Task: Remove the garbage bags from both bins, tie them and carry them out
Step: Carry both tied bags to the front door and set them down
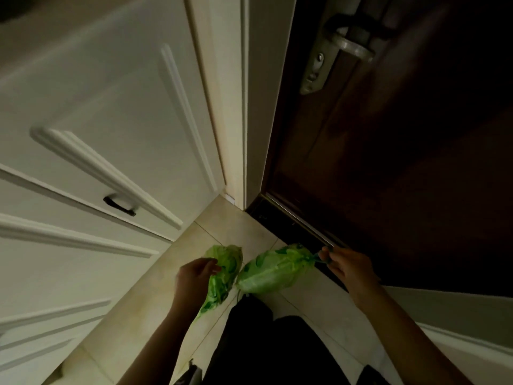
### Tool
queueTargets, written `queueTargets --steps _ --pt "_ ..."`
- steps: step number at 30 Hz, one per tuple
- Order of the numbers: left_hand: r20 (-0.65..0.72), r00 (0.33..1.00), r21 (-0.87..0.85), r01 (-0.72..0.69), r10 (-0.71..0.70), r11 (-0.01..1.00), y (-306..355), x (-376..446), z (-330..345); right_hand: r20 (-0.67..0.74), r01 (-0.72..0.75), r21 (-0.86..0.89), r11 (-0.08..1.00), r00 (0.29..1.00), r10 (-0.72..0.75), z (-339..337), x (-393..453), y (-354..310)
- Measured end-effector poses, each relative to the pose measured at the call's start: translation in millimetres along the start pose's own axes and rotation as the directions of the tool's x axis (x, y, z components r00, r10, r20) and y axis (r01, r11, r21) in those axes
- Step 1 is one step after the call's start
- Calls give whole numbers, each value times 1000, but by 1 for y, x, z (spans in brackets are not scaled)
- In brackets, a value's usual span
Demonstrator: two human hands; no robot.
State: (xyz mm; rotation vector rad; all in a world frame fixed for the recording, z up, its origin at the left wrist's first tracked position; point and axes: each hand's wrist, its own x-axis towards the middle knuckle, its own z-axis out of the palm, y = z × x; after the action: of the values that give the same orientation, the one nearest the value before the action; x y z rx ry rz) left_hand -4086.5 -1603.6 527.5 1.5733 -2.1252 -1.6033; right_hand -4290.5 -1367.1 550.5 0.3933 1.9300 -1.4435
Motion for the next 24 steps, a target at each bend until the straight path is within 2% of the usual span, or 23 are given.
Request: queueTargets --steps 4,8,12,15,20,24 --pt "12 997 8 79 -79 997 -5 30 27 12 -81 35 996 997 80 11 45 -6" --pt "-75 991 -5 107 -107 994 -14 57 58 8 -121 -18 992 993 121 21 95 0" --pt "-106 986 13 129 -127 992 -28 86 84 40 -151 -11 988 988 152 35 145 0" --pt "-142 982 13 127 -124 992 -33 107 100 74 -123 -55 991 989 127 45 184 -2" --pt "-176 974 23 148 -142 989 -50 140 133 133 0 -319 948 990 45 51 244 31" --pt "-186 975 38 126 -117 991 -59 165 149 132 30 -331 943 991 15 52 273 50"
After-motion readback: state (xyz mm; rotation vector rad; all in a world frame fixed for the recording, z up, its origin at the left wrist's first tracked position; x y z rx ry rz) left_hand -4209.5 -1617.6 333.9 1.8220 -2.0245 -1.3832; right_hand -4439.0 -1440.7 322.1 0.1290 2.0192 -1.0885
